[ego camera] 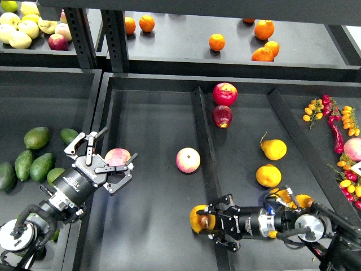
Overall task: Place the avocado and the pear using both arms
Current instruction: 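Carry the fruit with the right gripper into the yellow fruit bin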
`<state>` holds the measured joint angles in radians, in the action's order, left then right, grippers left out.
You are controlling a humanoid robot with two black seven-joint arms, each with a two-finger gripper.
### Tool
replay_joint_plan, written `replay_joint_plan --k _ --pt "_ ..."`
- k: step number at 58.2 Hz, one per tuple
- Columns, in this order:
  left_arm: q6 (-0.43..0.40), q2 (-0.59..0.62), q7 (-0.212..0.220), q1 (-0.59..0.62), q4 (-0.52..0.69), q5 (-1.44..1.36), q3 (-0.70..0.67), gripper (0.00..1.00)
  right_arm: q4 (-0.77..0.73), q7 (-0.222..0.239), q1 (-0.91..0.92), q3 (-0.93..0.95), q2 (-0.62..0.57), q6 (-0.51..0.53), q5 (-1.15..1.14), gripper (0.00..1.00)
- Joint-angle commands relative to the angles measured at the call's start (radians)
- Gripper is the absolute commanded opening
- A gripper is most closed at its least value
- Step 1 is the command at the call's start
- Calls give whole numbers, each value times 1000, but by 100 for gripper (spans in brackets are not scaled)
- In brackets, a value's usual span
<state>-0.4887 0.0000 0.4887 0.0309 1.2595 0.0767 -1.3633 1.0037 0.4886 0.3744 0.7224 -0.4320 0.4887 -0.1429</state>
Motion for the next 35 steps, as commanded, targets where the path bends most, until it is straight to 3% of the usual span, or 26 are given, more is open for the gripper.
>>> replay_joint_plan --k 1,16,35 --pt "0 0 0 -3 0 0 1 99 39 0 -14 5 -97 0 26 24" --pt "0 0 0 -12 0 -1 3 99 69 0 -77 5 -209 0 42 24" --pt "0 0 0 -17 0 0 1 100 -34 0 -94 5 -140 0 19 24"
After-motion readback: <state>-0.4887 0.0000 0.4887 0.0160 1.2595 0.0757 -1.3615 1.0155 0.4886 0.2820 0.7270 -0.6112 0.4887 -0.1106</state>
